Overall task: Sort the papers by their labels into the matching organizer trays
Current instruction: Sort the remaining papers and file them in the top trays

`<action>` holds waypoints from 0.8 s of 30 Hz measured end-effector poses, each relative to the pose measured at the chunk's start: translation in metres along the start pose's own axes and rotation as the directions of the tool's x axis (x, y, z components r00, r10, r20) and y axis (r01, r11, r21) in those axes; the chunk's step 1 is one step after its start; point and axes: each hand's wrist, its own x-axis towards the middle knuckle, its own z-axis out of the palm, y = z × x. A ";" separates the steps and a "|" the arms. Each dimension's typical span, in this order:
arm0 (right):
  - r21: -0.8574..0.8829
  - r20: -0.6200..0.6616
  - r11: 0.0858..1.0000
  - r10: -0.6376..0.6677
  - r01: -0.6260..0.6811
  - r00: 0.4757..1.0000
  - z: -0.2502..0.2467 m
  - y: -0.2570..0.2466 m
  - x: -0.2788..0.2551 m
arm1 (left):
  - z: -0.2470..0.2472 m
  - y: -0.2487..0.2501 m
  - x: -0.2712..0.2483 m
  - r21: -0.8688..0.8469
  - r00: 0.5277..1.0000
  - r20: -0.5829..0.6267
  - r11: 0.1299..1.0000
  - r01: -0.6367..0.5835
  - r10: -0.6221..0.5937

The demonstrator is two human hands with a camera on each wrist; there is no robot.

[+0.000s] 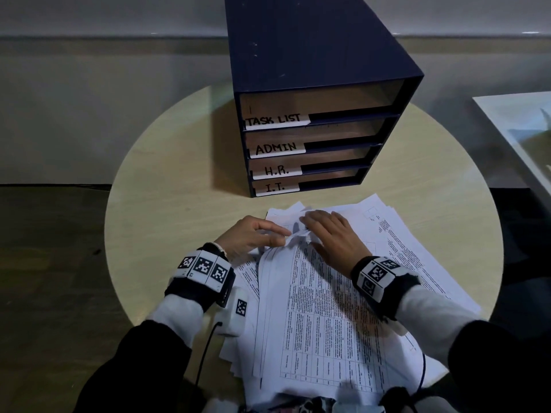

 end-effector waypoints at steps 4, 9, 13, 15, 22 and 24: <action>0.028 0.035 1.000 -0.010 0.009 0.999 -0.004 -0.001 0.001 | 0.001 0.000 -0.002 -0.135 0.996 -0.015 0.988 0.081 -0.083; 0.039 0.084 0.999 -0.002 -0.001 0.996 -0.004 -0.002 0.000 | 0.004 0.000 -0.002 -0.245 0.998 -0.028 0.968 0.050 -0.059; -0.033 0.046 0.999 -0.033 0.034 0.998 -0.003 -0.005 0.001 | 0.006 -0.007 0.009 -0.194 0.977 -0.200 0.980 0.036 -0.075; -0.045 0.002 0.998 -0.054 0.054 0.999 -0.002 -0.005 -0.001 | 0.006 -0.014 0.016 -0.209 0.968 -0.238 0.977 0.030 -0.081; -0.110 -0.094 0.992 -0.074 0.063 0.993 -0.003 -0.014 -0.001 | 0.008 -0.020 0.018 -0.191 0.951 -0.293 0.981 0.039 -0.095; -0.085 -0.099 0.996 -0.018 0.009 0.995 -0.004 -0.021 0.002 | 0.007 -0.017 0.015 -0.174 0.971 -0.231 0.984 0.026 -0.067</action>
